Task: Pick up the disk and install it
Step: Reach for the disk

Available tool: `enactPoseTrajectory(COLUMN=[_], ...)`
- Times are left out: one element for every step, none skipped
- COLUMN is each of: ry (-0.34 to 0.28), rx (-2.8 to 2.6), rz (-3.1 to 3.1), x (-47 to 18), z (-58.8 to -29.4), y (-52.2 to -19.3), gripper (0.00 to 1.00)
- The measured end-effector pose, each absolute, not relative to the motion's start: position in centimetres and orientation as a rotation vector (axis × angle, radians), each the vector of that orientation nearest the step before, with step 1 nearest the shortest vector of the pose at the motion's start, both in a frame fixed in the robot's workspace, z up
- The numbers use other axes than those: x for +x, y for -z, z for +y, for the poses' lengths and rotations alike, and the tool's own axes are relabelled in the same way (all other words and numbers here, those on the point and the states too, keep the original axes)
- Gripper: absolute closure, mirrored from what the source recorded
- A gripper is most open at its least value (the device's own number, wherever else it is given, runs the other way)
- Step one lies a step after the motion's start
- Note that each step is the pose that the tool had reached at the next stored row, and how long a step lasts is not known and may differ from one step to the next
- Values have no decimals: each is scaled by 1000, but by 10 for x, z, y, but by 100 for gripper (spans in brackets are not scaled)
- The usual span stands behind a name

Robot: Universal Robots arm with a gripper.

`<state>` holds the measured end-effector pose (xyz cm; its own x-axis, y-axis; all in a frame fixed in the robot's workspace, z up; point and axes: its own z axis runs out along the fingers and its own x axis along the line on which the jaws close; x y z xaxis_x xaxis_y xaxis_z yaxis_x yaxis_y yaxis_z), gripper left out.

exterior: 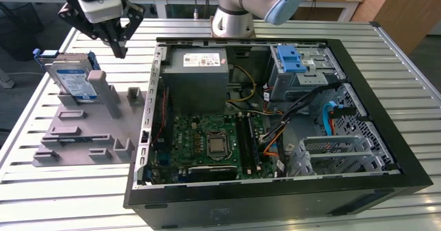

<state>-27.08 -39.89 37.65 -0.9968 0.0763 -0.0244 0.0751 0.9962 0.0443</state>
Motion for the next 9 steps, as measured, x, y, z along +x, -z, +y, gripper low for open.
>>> enactPoseTrajectory(ry=[-68,-68,-68,-68,-68,-68,-68,-68,-68], rx=[118,118,118,118,118,118,118,118,118], rz=[3112,3112,3113,3112,3112,3113,3112,3112,3112], x=[-271,-271,-272,-272,-273,-273,-273,-273,-274], z=[-399,-399,-399,-399,-399,-399,-399,-399,-399], y=[-376,-376,-376,-376,-376,-376,-376,-376,-376], gripper=[89,89,89,89,89,89,89,89,89])
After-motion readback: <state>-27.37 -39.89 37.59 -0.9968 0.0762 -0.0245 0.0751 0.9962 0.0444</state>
